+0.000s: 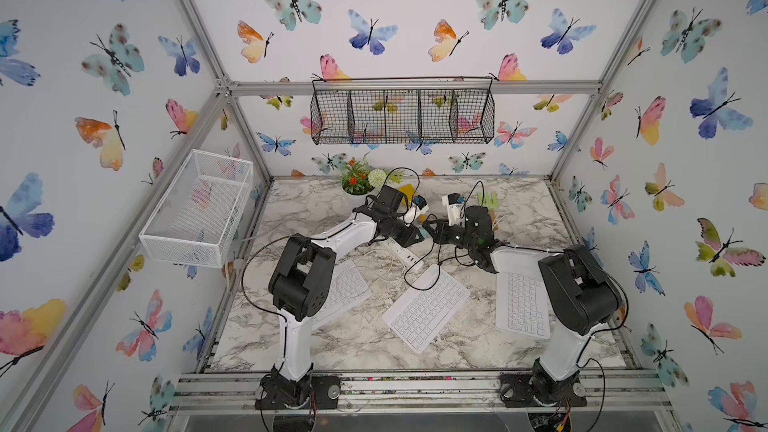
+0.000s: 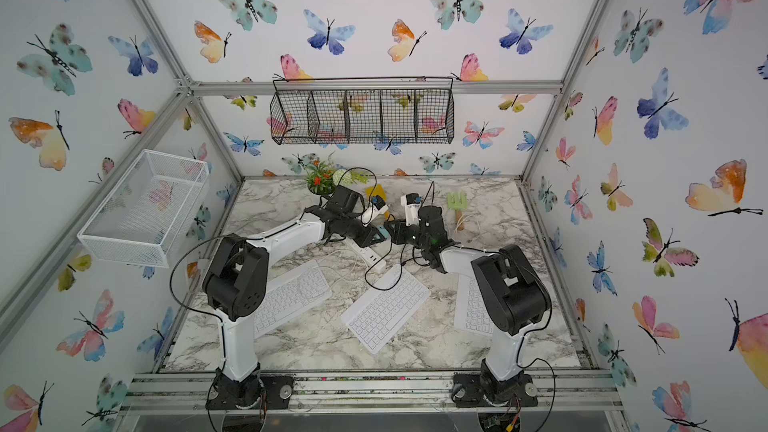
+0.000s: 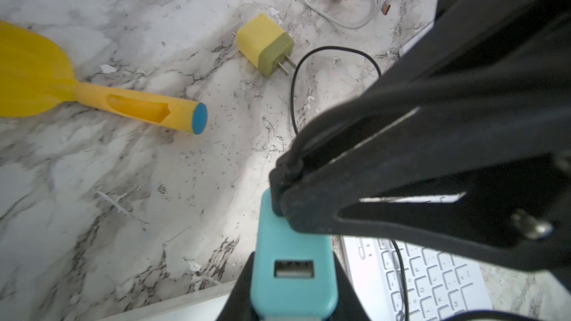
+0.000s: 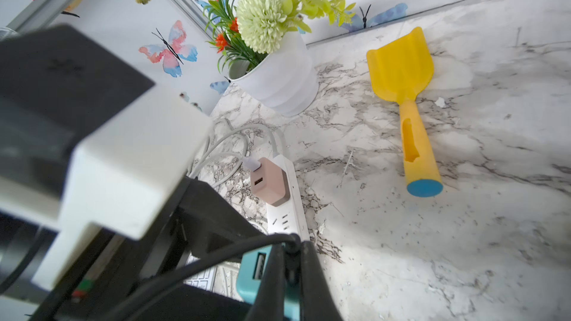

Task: Unplug the wireless keyboard
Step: Remove the power cord from the plug.

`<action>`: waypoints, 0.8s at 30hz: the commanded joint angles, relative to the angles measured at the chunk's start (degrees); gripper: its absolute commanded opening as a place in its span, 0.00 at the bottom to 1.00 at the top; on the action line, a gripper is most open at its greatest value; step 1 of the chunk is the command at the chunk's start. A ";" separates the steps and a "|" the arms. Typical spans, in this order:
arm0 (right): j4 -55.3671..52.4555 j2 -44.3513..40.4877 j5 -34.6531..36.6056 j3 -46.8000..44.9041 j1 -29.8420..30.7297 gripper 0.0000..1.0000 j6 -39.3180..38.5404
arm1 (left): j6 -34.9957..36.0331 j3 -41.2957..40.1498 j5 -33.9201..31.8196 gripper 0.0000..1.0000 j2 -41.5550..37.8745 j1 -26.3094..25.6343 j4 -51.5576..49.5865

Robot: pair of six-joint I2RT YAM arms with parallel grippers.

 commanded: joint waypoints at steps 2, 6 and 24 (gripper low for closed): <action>-4.30 1.85 -1.98 6.36 0.14 0.03 1.17 | 3.75 -3.61 1.38 0.00 -2.78 -1.70 -1.38; -7.38 2.33 -1.24 8.55 0.05 0.02 -0.48 | 5.77 -4.31 1.60 0.00 -2.90 -2.28 -2.23; 18.80 -3.57 5.30 -5.27 2.25 0.02 -1.57 | -2.79 -0.80 7.43 0.00 0.12 1.19 -3.21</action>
